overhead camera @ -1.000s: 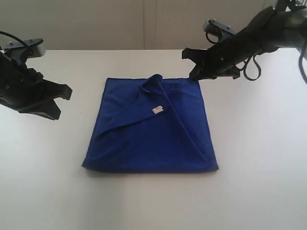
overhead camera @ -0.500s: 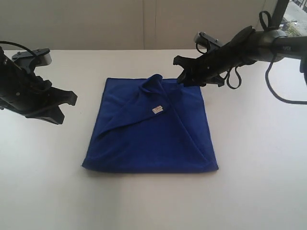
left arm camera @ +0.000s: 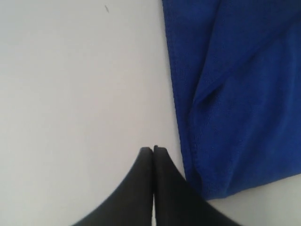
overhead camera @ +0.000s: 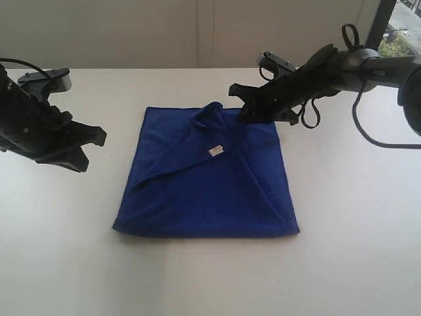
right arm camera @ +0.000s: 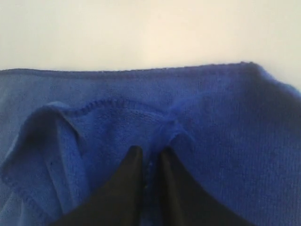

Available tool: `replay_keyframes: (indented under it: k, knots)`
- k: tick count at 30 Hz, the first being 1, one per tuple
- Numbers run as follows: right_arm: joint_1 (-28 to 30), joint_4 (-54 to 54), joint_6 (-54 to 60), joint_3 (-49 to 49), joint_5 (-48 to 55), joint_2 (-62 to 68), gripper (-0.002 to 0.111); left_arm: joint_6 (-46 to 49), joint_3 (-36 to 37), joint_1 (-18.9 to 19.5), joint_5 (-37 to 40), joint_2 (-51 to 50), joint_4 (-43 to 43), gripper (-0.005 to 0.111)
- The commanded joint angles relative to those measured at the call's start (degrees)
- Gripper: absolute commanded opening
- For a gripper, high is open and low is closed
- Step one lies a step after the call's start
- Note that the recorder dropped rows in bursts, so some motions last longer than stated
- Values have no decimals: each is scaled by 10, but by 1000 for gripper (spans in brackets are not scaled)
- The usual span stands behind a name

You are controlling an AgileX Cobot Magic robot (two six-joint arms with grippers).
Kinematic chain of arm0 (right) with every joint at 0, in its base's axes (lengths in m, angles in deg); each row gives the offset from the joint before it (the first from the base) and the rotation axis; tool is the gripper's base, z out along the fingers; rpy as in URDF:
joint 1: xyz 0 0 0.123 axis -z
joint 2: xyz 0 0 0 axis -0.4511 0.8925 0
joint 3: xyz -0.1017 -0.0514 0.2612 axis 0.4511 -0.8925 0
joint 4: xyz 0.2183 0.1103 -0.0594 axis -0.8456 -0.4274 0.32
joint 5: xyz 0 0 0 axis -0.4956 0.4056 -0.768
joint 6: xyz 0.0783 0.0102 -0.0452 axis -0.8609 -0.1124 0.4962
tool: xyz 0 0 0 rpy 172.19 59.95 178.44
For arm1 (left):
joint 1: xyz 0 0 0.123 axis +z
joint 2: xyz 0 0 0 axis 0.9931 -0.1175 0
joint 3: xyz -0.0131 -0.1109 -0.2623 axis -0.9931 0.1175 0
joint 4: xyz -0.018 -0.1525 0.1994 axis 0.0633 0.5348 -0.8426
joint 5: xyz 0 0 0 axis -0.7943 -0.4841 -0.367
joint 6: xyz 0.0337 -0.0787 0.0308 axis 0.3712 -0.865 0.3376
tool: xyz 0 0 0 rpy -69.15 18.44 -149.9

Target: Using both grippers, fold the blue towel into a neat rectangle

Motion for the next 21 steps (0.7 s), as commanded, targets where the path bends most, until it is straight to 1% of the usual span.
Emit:
replay_keyframes:
  k: [1,4,6,9,11,13,16,19,21]
  knots:
    - [0,-2,7,2,-24,-3,0,2,3,0,7,0,8,0]
    - [0,-2,7,2,-43,-4,0,6,3,0,3,0,9,0]
    - [1,-2,7,2,-45,-8,0,28,3,0,-12,0,33,0]
    - [2,1,17,2,-34,-21,0,81,1,0,-54,-2,120,0]
    - [2,6,31,2,-28,-31,0,137,-12,0,-74,-13,204,0]
    - [2,6,41,2,-21,-43,0,190,-34,0,-76,-35,277,0]
    - [2,6,43,2,-11,-52,0,280,-72,-5,-60,-84,383,0]
    - [2,9,43,2,-9,-51,0,367,-115,-17,-50,-134,458,0]
    - [2,9,43,2,-9,-46,0,413,-141,-31,-50,-164,470,0]
